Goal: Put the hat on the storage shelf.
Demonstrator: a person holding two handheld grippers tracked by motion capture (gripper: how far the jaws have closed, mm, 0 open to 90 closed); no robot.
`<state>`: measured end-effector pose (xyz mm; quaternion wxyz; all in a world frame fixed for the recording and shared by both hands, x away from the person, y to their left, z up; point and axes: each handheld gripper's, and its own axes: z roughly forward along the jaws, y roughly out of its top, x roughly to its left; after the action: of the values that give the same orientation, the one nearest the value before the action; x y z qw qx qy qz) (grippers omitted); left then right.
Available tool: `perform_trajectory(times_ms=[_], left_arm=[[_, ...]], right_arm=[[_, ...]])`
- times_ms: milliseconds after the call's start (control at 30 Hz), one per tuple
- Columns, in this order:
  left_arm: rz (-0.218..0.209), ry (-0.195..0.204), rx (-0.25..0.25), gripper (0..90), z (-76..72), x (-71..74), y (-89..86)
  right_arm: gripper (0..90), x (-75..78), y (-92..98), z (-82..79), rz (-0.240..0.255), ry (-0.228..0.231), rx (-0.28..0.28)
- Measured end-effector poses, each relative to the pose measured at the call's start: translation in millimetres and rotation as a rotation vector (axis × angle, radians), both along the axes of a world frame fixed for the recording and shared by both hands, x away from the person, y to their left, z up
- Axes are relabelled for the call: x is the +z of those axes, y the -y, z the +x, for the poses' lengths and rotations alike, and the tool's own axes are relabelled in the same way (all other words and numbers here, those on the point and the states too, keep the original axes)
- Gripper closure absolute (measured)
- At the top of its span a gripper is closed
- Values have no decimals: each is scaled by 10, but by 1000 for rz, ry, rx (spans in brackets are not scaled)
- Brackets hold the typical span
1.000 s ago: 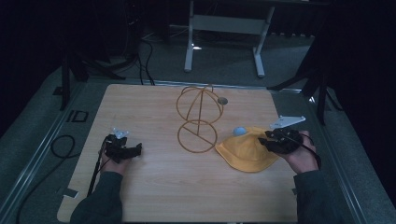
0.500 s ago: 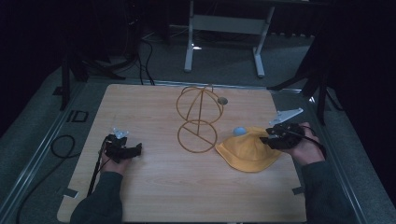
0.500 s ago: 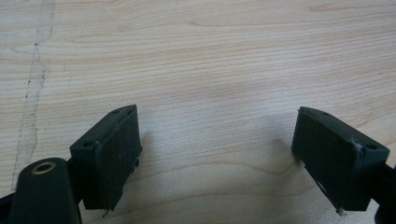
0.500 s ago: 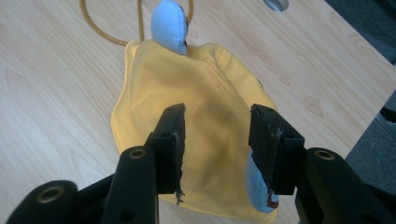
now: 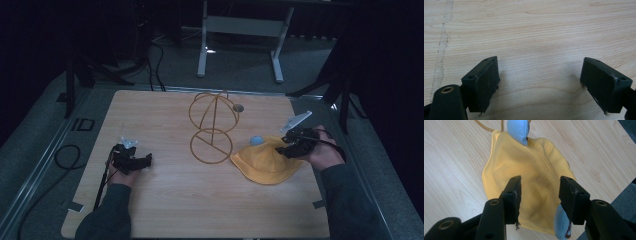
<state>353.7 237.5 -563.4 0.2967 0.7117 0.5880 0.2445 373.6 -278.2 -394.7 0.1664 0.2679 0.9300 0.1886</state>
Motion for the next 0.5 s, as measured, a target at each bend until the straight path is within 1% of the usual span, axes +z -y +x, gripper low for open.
perform_trajectory(times_ms=[133,200,300,433,500], left_arm=[[0,0,0,158,0,0,0],[2,2,-2,158,1,-1,-2],[0,2,-2,158,2,-1,-1],[0,3,-1,158,3,-2,1],[1,3,-3,158,3,-2,-1]], right_arm=[[518,6,-46,66,-33,-15,2],[519,-3,-68,106,-54,-38,3],[518,-28,-99,163,-86,-61,13],[516,-45,-151,211,-106,-76,27],[516,-50,-174,234,-120,-82,26]])
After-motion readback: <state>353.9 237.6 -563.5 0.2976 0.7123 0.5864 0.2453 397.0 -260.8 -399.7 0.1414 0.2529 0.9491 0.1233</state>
